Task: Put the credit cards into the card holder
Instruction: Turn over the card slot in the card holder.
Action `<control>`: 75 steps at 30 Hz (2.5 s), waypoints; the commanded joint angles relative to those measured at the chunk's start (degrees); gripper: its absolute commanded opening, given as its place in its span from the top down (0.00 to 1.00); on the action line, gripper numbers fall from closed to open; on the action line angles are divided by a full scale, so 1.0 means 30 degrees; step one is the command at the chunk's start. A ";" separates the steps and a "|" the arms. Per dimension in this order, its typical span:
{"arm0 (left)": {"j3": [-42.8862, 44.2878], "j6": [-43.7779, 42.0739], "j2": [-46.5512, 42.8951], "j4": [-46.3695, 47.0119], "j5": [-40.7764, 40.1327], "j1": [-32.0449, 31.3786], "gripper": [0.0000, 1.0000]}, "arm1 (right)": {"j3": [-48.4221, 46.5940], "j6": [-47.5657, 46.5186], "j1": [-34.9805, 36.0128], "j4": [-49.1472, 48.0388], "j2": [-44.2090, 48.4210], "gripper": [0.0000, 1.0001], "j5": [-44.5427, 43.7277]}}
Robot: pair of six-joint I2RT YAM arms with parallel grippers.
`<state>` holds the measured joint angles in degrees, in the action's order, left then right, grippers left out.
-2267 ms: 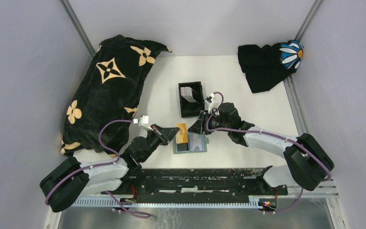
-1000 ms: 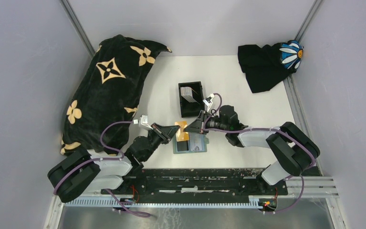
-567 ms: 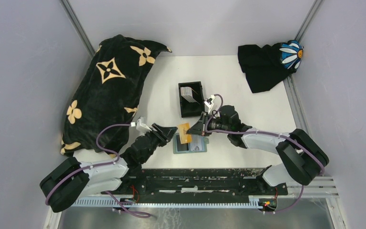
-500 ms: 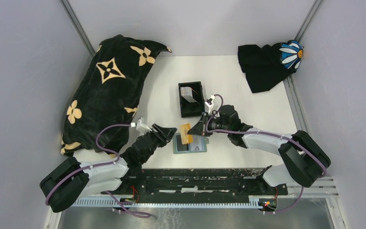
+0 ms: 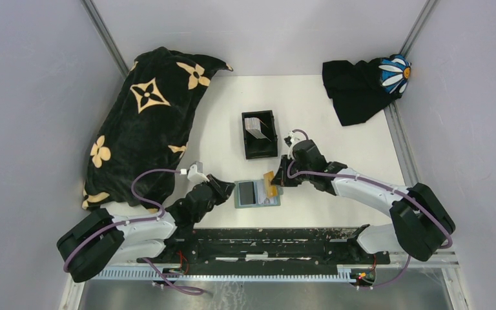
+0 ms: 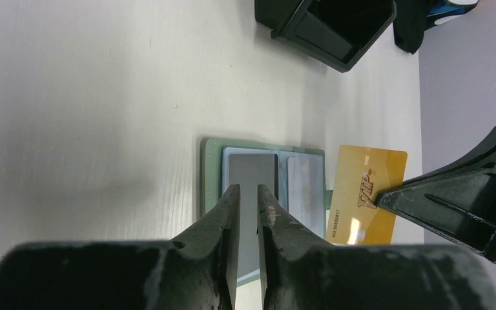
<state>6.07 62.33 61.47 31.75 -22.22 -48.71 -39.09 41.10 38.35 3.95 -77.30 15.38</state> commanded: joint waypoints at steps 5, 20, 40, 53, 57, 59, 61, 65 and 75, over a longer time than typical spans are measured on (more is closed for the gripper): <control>0.0314 -0.0749 0.0436 -0.0058 -0.1006 -0.0749 0.87 | -0.1196 -0.0894 0.0057 0.2693 0.0211 0.99 -0.2307; 0.0262 -0.0650 0.0547 -0.1237 -0.1939 -0.1286 0.97 | -0.1790 -0.0957 0.0061 0.3316 -0.0693 0.99 -0.2725; 0.0264 -0.0167 0.1541 -0.1210 -0.2196 -0.1841 0.97 | -0.1493 -0.0259 -0.0115 0.2675 -0.0915 0.99 -0.2193; 0.0278 0.0213 0.2093 -0.1149 -0.2434 -0.2378 0.97 | -0.0826 0.0512 -0.0527 0.1742 -0.0763 0.99 -0.1568; 0.0322 0.0247 0.2185 -0.1149 -0.2562 -0.2503 0.97 | -0.0580 0.0392 -0.0619 0.1923 -0.0455 0.99 -0.1855; 0.0348 0.0261 0.2235 -0.1149 -0.2631 -0.2517 0.97 | -0.0578 0.0267 -0.0623 0.2186 -0.0179 0.99 -0.2194; 0.0373 0.0315 0.2363 -0.1149 -0.2667 -0.2565 0.97 | -0.0670 0.0087 -0.0597 0.2494 -0.0009 0.99 -0.2522; 0.0446 0.0390 0.2564 -0.1092 -0.2664 -0.2612 0.97 | -0.0655 0.0051 -0.0609 0.2518 -0.0095 0.99 -0.2435; 0.0381 0.0522 0.2536 -0.1090 -0.2750 -0.2687 0.97 | -0.0389 0.0177 -0.0607 0.2387 -0.0128 0.99 -0.2347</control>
<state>6.28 62.35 68.64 28.38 -28.42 -56.38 -40.60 41.93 36.67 12.05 -79.02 8.91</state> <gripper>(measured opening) 0.037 0.015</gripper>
